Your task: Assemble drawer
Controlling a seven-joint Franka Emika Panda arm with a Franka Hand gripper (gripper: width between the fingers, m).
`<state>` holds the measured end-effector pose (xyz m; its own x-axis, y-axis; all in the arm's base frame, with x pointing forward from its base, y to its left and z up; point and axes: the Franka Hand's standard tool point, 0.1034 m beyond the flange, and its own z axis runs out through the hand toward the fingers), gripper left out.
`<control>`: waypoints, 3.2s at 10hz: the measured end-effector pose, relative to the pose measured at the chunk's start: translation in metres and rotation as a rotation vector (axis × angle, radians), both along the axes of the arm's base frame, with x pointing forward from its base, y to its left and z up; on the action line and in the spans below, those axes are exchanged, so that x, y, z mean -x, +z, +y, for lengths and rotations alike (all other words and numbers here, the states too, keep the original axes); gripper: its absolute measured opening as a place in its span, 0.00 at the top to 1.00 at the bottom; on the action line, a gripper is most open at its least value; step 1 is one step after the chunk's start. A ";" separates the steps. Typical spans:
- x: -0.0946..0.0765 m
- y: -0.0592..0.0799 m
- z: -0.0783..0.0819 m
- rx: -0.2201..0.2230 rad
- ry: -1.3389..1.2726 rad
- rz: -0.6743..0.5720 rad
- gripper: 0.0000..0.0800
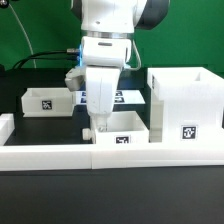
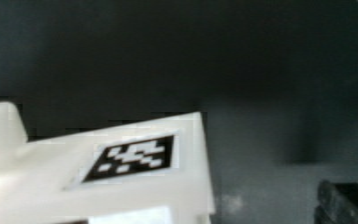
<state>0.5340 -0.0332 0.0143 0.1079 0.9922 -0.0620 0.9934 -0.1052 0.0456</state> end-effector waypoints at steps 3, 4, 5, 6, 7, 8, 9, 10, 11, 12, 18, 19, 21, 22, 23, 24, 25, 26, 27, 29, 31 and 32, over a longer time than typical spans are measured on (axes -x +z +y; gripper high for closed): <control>-0.001 0.000 -0.013 -0.053 0.079 -0.008 0.19; 0.000 -0.002 -0.018 -0.087 0.112 -0.008 0.19; 0.002 -0.004 -0.021 -0.126 0.099 -0.005 0.19; 0.001 -0.003 -0.011 -0.138 0.037 -0.007 0.19; 0.001 -0.003 -0.009 -0.138 0.045 -0.006 0.19; 0.001 -0.004 -0.011 -0.137 0.041 -0.006 0.19; 0.001 -0.004 -0.011 -0.138 0.040 -0.006 0.19; 0.002 -0.005 -0.006 -0.141 0.046 -0.003 0.19; 0.003 -0.006 -0.002 -0.144 0.057 -0.001 0.19; 0.003 -0.007 -0.002 -0.145 0.066 0.002 0.19; 0.004 -0.008 -0.006 -0.145 0.076 0.007 0.69; 0.004 -0.008 -0.006 -0.145 0.076 0.007 0.86; 0.004 -0.008 -0.006 -0.144 0.075 0.007 0.95; 0.004 -0.008 -0.006 -0.144 0.075 0.007 0.95; 0.004 -0.008 -0.005 -0.146 0.051 0.007 0.95; 0.005 -0.007 0.000 -0.150 0.010 0.007 0.95; 0.005 -0.005 0.007 -0.153 -0.014 0.007 0.95; 0.004 -0.003 0.016 -0.154 -0.043 0.006 0.95; 0.003 -0.001 0.024 -0.155 -0.058 0.005 0.95; 0.004 -0.002 0.027 -0.155 -0.053 0.011 0.95; 0.006 -0.003 0.026 -0.154 -0.055 0.032 0.95; 0.007 -0.003 0.026 -0.154 -0.052 0.037 0.95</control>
Offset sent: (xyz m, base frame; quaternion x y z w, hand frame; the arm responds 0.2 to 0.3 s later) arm 0.0036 0.0299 -0.0018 -0.0122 0.2324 -0.0090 0.9725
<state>0.5273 -0.0074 0.0108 0.1601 0.9834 0.0853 0.9871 -0.1597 -0.0120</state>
